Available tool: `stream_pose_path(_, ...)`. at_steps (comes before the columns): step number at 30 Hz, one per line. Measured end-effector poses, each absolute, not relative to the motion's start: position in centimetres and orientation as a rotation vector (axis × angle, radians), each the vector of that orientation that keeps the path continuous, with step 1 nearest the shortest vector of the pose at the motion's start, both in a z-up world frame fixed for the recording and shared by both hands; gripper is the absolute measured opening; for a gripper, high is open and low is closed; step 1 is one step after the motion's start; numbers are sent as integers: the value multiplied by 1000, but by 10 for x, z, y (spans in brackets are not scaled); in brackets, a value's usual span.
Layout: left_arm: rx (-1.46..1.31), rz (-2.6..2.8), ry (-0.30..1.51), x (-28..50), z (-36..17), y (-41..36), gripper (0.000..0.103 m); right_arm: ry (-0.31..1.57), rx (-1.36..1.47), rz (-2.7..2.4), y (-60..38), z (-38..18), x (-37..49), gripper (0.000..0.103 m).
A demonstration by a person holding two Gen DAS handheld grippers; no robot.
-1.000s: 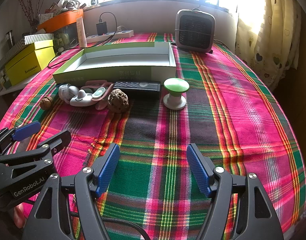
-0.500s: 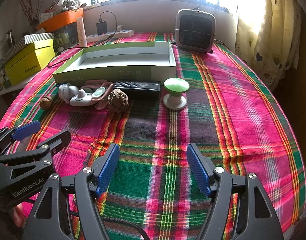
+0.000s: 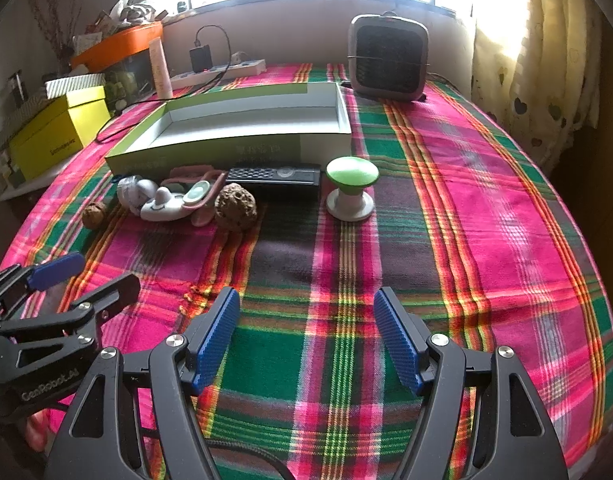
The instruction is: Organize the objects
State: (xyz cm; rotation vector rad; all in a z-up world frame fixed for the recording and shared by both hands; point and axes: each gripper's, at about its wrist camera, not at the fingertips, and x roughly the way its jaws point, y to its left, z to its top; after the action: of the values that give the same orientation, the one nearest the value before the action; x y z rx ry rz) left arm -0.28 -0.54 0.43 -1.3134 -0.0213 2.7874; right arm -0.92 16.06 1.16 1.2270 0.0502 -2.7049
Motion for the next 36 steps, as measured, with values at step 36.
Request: stream_pose_path(36, -1318, 2850, -147, -44, 5, -65, 60, 43, 1237, -2680, 192, 24, -72, 58)
